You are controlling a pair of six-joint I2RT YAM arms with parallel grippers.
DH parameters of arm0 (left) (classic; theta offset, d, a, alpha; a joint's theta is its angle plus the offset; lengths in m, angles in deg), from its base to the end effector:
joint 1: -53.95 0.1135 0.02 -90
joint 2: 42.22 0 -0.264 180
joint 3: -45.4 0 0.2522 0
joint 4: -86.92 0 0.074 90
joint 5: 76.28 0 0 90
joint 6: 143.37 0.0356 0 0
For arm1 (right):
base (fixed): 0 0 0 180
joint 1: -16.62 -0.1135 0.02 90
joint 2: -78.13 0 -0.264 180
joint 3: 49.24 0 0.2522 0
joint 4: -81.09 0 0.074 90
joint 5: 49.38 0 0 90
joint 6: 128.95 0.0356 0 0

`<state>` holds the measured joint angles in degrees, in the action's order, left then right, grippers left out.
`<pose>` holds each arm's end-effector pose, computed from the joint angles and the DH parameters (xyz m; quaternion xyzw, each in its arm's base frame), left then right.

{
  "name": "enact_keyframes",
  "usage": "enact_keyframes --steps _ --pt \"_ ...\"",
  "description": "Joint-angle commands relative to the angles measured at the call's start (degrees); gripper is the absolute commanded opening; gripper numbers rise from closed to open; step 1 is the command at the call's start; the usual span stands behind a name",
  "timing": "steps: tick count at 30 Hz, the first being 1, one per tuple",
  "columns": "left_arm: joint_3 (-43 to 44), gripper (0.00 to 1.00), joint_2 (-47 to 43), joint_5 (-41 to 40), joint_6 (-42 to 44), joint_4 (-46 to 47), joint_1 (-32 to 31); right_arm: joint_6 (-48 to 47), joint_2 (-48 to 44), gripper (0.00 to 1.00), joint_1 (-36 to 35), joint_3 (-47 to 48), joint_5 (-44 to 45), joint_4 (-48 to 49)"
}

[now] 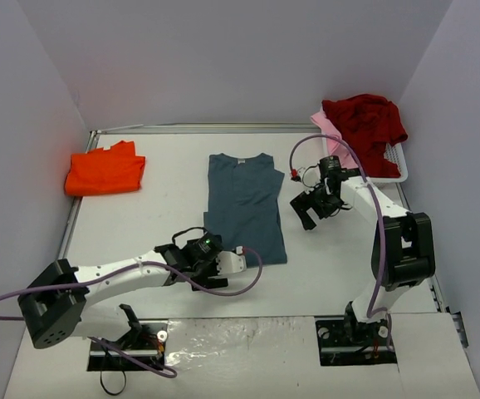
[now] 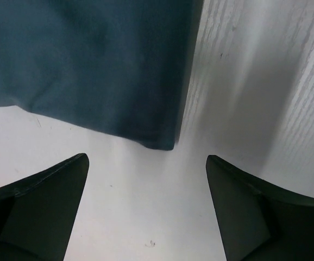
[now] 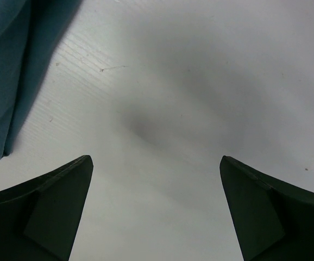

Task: Fold and stack the t-shirts
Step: Grab one side of the 2/3 rectangular tshirt with both arms

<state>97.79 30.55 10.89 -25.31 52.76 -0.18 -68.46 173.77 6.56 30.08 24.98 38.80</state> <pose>0.1431 -0.1949 0.1886 0.6202 0.7225 -0.0458 0.3019 0.3374 0.0696 0.2129 -0.3575 0.8850 0.0838 0.2863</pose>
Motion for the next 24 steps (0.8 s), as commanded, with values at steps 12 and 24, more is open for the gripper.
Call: enact_keyframes --steps 12,24 --pt "-0.14 0.57 5.89 -1.74 -0.81 6.16 -0.98 -0.37 1.04 1.0 1.36 1.59 0.87 -1.79" --pt "-0.84 0.22 8.34 -3.41 -1.51 7.92 -0.89 -0.1 1.05 1.0 1.36 1.24 0.7 -1.88"
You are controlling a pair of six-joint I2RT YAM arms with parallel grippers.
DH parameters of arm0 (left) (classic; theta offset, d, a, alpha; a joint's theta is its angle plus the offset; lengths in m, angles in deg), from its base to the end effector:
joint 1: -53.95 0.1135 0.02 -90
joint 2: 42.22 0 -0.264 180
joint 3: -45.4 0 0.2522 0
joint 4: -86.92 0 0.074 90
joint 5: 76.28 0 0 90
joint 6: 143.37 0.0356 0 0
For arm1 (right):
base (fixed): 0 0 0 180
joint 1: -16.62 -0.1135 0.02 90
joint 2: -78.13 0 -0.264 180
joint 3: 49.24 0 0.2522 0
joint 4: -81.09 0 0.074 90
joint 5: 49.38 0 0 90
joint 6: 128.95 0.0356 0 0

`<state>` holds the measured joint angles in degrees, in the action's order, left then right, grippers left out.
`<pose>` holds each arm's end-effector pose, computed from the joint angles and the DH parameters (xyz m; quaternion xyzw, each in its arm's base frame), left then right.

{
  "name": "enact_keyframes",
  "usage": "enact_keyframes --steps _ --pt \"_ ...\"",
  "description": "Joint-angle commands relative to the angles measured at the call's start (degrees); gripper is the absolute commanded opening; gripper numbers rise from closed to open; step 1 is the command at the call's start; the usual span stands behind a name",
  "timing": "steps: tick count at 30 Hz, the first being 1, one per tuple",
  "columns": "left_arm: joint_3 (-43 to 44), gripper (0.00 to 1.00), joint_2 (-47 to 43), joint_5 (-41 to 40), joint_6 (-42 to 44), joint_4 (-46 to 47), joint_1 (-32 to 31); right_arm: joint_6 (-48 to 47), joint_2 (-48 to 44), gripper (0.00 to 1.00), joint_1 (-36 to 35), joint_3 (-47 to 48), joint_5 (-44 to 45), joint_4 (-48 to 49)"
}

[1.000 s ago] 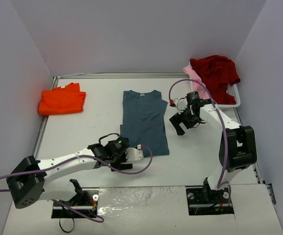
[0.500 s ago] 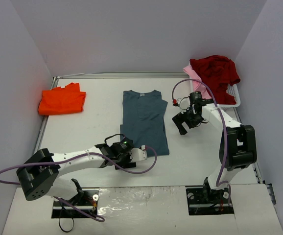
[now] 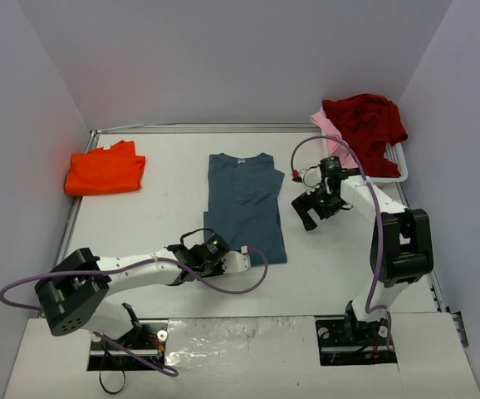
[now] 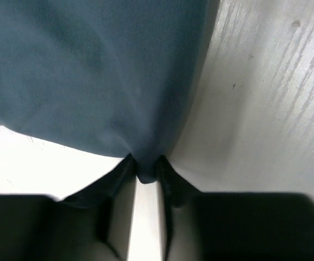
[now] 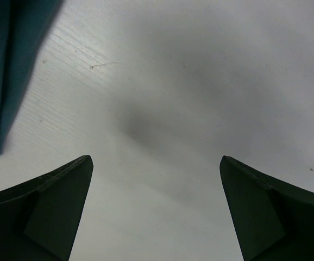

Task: Fold and stack the t-shirts
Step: Grab one side of the 2/3 rectangular tshirt with both arms

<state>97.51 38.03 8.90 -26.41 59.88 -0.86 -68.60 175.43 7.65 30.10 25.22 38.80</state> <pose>0.1524 -0.2109 0.1649 0.6145 0.7290 -0.0330 0.2998 0.3415 0.0635 0.2035 -0.3492 0.8925 0.0817 0.2735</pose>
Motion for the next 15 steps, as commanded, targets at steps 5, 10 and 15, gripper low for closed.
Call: enact_keyframes --steps 5,10,15 --pt "-0.29 0.12 3.25 -1.95 -0.51 1.06 -0.3 0.12 -1.67 1.0 0.27 0.95 0.72 -1.88" --pt "1.2 0.08 1.41 -0.11 -0.51 -1.92 -0.21 0.21 -2.9 1.0 0.27 0.86 0.64 -2.14" --pt "2.7 0.02 -1.41 3.41 -1.12 -5.79 0.22 -1.46 -6.5 1.0 0.27 0.86 -3.4 -3.63"
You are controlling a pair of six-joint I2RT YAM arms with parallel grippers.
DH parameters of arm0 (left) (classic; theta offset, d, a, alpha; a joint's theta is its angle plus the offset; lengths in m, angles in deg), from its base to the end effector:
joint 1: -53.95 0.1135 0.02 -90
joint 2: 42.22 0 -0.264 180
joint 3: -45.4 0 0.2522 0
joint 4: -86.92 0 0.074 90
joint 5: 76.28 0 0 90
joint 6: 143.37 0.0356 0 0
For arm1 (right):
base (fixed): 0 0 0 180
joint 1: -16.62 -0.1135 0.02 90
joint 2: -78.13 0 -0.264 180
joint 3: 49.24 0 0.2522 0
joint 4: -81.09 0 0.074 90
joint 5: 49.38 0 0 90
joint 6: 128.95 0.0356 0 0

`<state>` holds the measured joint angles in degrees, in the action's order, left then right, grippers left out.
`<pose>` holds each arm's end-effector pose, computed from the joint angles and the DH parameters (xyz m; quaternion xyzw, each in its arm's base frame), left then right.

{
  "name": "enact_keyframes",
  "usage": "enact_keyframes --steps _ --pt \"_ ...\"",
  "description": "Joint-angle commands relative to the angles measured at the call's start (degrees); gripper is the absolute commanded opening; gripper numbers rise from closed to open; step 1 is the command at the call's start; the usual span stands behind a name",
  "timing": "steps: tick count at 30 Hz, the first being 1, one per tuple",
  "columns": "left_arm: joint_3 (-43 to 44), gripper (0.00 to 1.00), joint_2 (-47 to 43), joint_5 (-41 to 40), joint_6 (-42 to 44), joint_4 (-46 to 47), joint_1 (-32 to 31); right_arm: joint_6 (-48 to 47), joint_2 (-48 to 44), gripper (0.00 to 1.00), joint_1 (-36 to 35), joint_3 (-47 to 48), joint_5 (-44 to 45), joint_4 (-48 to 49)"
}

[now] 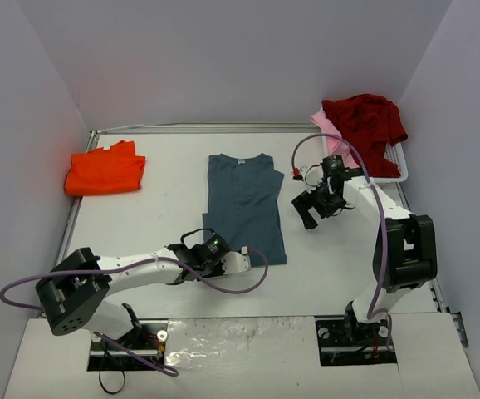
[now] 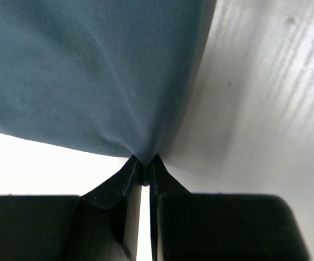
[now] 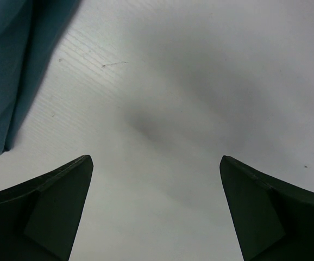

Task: Fold and stack the t-shirts
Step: Grab one side of the 2/3 rectangular tshirt with both arms

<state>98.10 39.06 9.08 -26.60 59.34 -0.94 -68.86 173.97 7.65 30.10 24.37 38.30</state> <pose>0.1533 -0.2130 0.1629 0.6161 0.7310 -0.0331 0.2915 0.3382 0.0635 0.2115 -0.3530 0.8877 0.0864 0.2825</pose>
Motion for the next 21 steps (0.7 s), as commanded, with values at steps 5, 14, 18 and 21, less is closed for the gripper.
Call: enact_keyframes --steps 5,14,18,21 --pt "3.51 0.02 -2.7 6.38 0.13 -7.35 1.01 -3.48 -10.39 1.0 0.18 -0.45 -7.74 -3.04" --pt "8.61 0.02 -1.82 17.03 -0.92 -10.43 7.94 -14.81 -18.22 1.0 0.1 -7.3 -19.78 -2.17" --pt "11.68 0.02 -0.16 21.77 -1.1 -13.15 12.0 -19.74 -21.73 1.0 0.01 -11.08 -22.5 -1.38" --pt "14.14 0.02 1.51 25.54 -1.19 -16.22 14.98 -21.94 -25.51 1.0 -0.43 -14.06 -24.44 0.73"
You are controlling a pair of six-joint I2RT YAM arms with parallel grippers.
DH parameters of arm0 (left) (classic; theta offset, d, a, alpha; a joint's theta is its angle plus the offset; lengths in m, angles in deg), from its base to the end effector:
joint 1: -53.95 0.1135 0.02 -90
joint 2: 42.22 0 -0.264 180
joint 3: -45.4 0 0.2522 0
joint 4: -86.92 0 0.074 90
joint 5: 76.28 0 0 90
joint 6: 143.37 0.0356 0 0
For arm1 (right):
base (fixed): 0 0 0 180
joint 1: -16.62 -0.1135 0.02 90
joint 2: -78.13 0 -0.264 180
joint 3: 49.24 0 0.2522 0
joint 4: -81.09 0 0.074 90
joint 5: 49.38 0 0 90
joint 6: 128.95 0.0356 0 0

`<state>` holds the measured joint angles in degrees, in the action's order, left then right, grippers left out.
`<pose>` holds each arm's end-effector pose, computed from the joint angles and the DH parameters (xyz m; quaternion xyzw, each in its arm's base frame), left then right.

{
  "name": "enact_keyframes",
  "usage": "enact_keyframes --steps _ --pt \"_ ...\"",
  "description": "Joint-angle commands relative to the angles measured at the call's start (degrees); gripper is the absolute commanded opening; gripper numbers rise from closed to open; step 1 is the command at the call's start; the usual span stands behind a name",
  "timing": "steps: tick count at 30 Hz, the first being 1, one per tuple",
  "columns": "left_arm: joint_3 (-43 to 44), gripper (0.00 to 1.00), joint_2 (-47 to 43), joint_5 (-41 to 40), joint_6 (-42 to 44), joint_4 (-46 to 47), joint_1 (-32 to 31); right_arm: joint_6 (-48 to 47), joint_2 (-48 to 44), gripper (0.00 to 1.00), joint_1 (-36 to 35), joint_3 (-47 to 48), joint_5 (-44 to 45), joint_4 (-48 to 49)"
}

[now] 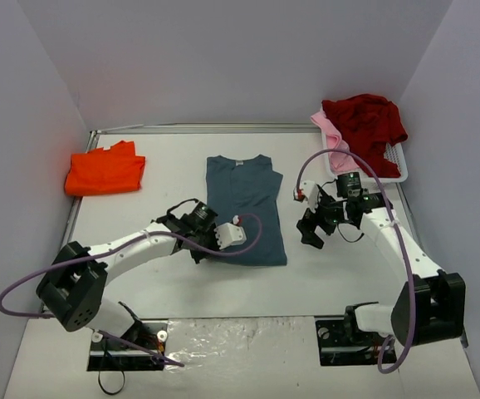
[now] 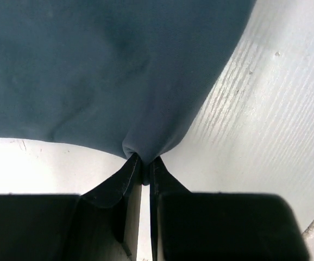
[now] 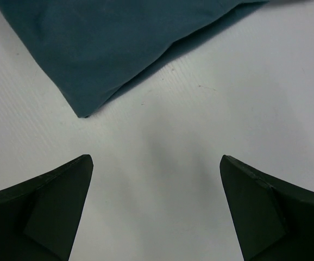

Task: Fold and stack the t-shirts
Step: Grab one side of the 2/3 rectangular tshirt with both arms

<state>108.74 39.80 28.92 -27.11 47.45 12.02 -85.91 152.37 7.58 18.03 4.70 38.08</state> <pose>0.2017 -0.1937 0.2021 0.5644 0.7690 -0.1631 0.2521 0.2582 0.0622 0.2582 -0.5128 0.7397 0.1683 0.4020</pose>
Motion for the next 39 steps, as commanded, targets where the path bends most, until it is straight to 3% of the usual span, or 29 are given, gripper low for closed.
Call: enact_keyframes --steps 1,10,16,17,20,22,39 --pt "4.03 0.03 1.64 7.02 -0.68 -4.95 2.73 -5.33 -5.66 1.0 -0.63 -2.8 -4.95 1.48" --pt "8.34 0.02 6.75 12.57 -0.68 -9.44 5.1 -4.11 -9.29 0.98 -11.52 -5.26 -2.57 1.57" --pt "8.16 0.02 6.22 13.71 -1.04 -9.71 7.3 -4.89 -7.62 0.89 -15.48 -6.31 -1.52 0.43" --pt "8.25 0.02 6.4 13.89 -0.95 -9.88 7.48 -5.07 -7.27 0.85 -16.01 -6.58 -1.35 0.34" --pt "8.95 0.02 7.19 15.12 -1.21 -10.41 8.44 -5.51 -4.47 0.62 -17.41 -7.11 -0.99 0.25" --pt "9.3 0.02 7.54 16.34 -1.56 -10.41 9.41 -6.04 -3.14 0.56 -18.38 -7.29 -0.73 0.43" --pt "11.68 0.02 11.76 20.13 -0.86 -13.4 10.82 -5.51 7.5 0.55 -23.39 -6.67 -0.03 5.79"
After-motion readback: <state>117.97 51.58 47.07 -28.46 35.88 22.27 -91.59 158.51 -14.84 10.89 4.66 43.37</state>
